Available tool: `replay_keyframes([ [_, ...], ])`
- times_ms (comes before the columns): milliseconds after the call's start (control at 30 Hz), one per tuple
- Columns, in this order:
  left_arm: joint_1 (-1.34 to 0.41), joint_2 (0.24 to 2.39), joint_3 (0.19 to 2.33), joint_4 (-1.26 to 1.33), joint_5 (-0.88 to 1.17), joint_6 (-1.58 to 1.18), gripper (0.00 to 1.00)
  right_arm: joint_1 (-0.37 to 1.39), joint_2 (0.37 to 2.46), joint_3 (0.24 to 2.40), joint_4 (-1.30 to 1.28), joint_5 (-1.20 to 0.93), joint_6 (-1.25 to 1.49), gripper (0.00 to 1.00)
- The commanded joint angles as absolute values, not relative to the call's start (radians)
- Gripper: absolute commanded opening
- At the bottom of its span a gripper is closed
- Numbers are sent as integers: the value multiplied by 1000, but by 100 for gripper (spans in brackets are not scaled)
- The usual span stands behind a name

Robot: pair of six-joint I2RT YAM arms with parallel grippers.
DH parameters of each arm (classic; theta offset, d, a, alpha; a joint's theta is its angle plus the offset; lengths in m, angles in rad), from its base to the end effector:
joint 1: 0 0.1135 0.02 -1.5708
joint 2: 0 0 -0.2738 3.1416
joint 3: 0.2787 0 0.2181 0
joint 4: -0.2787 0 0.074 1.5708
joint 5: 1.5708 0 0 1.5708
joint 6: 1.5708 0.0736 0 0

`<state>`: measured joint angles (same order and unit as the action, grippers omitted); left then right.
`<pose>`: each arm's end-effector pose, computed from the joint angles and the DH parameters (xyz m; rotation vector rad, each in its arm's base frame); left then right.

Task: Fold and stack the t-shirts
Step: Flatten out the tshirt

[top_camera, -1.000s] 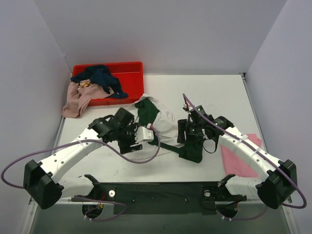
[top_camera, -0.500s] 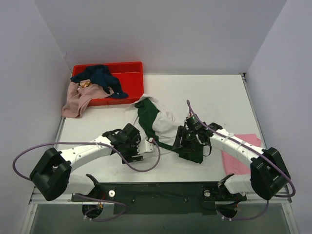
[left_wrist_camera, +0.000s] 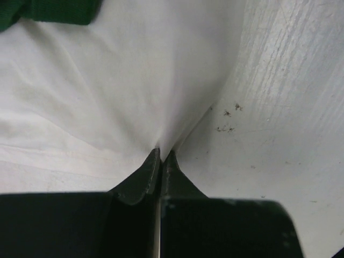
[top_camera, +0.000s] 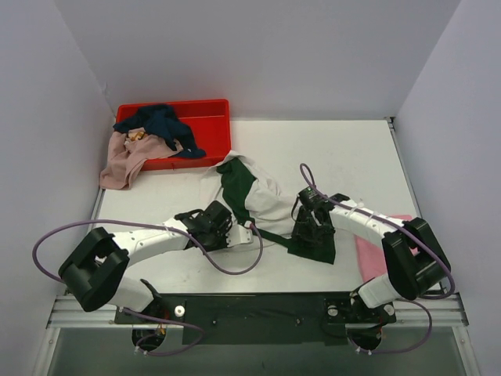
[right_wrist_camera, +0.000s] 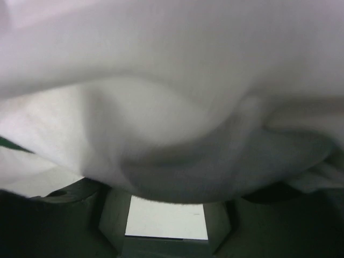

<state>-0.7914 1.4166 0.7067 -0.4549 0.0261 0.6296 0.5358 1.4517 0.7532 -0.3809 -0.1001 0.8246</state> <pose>0.1634 -0.1681 0.1573 1.7913 2.0706 -0.0812 0.2165 0.1371 0.1667 0.3642 2.7465 0.5448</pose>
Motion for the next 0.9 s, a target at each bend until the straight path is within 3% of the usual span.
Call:
replay_keyframes([
  [0,-796,1399,687,-425,9,624,0,511,1473,787,-364,-63,789,27],
  [67,-798,1379,701,-445,-43,618,0,506,1471,837,-374,-77,770,5],
  [100,-796,1373,725,-454,-67,618,0,508,1460,854,-411,-81,750,0],
  [267,-765,1263,897,-529,-336,760,0,489,1274,1021,-583,-57,681,0],
  [500,-667,1244,1256,-493,-656,899,0,240,1051,1242,-710,-256,623,0],
  [733,-614,1255,1572,-575,-738,969,0,97,1046,1328,-746,-498,594,0],
  [867,-595,1227,1528,-636,-686,908,0,87,1057,1272,-735,-520,594,0],
])
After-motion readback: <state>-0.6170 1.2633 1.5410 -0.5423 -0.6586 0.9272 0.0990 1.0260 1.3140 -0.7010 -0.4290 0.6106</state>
